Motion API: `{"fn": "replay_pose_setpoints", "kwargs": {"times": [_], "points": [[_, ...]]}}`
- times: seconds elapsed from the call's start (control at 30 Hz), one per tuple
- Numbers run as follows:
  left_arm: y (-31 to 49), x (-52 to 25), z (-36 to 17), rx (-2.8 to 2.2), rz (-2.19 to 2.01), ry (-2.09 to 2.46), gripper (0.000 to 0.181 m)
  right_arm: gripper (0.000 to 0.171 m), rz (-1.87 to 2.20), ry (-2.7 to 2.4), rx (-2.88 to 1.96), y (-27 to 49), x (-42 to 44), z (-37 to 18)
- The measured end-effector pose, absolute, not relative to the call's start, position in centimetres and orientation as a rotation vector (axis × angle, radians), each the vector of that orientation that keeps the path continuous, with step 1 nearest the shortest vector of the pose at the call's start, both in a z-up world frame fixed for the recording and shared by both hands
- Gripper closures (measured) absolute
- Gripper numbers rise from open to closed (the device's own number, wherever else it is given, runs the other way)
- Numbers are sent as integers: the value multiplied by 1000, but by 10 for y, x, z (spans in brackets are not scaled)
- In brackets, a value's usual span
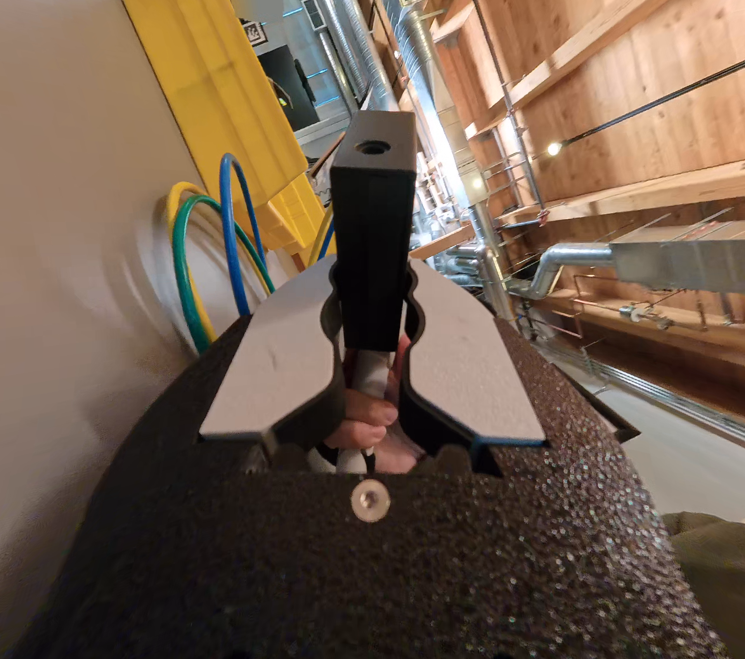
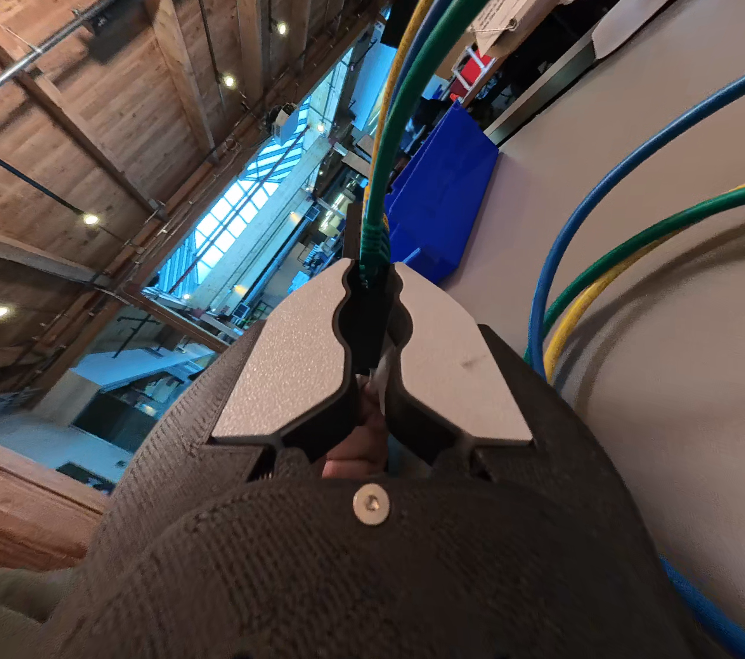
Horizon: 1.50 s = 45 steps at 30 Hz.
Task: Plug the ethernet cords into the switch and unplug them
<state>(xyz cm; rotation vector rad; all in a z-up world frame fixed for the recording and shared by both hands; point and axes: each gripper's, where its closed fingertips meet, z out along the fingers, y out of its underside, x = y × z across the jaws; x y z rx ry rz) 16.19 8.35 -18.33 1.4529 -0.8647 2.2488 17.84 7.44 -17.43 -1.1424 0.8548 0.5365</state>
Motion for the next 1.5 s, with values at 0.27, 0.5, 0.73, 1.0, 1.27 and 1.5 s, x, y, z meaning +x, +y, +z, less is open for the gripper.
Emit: {"fn": "replay_pose_setpoints", "kwargs": {"times": [0.27,0.5,0.73,1.0,1.27,1.5], "points": [[86,160,-175,1427,2295,-981,154,157,529,781,-1179,75,175,-165],[84,159,-173,1368,2221,-803,154,158,494,780,-1195,76,178,-163],[81,154,-171,1305,2160,-846,154,158,445,705,-1288,75,175,-160],[79,148,-159,1228,2316,-1066,155,157,463,665,-1232,74,168,-144],[76,148,-159,1239,2350,-1118,154,156,582,727,-1118,73,170,-147],[87,153,-159,1293,2368,-1008,155,156,603,789,-1110,76,170,-154]]}}
